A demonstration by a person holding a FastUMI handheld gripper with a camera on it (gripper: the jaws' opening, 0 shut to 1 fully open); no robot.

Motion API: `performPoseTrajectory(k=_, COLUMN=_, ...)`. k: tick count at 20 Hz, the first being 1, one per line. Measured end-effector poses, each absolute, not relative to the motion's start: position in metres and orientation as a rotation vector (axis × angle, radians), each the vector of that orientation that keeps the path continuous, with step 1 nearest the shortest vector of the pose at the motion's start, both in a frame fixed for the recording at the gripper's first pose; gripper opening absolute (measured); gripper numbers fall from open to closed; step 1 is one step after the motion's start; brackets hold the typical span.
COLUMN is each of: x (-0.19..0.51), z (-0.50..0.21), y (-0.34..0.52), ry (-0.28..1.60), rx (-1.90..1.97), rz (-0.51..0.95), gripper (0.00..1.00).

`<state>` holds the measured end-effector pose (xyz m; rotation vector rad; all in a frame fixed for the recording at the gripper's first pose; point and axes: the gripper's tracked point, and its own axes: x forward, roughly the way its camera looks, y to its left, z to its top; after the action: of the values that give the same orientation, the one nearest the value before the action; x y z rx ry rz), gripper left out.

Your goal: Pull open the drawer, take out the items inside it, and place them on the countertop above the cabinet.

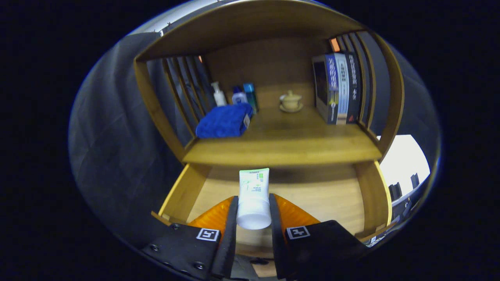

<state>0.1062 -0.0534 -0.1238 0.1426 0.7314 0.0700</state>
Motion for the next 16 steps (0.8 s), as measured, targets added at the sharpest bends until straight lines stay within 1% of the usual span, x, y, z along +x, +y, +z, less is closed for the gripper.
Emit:
performPoseTrajectory(k=3, x=0.168, z=-0.131, y=-0.076, ry=0.652, rx=0.08, rz=-0.002, gripper=0.49)
performPoseTrajectory(k=6, x=0.203, z=-0.161, y=-0.089, ry=0.652, rx=0.092, rz=-0.074, gripper=0.49)
performPoseTrajectory(k=9, x=0.219, z=-0.182, y=-0.09, ry=0.661, rx=0.13, rz=-0.108, gripper=0.49)
performPoseTrajectory(k=11, x=0.227, z=-0.187, y=-0.091, ry=0.625, rx=0.109, rz=-0.128, gripper=0.49)
performPoseTrajectory(k=16, x=0.231, z=-0.204, y=-0.08, ry=0.627, rx=0.06, rz=-0.143, gripper=0.49)
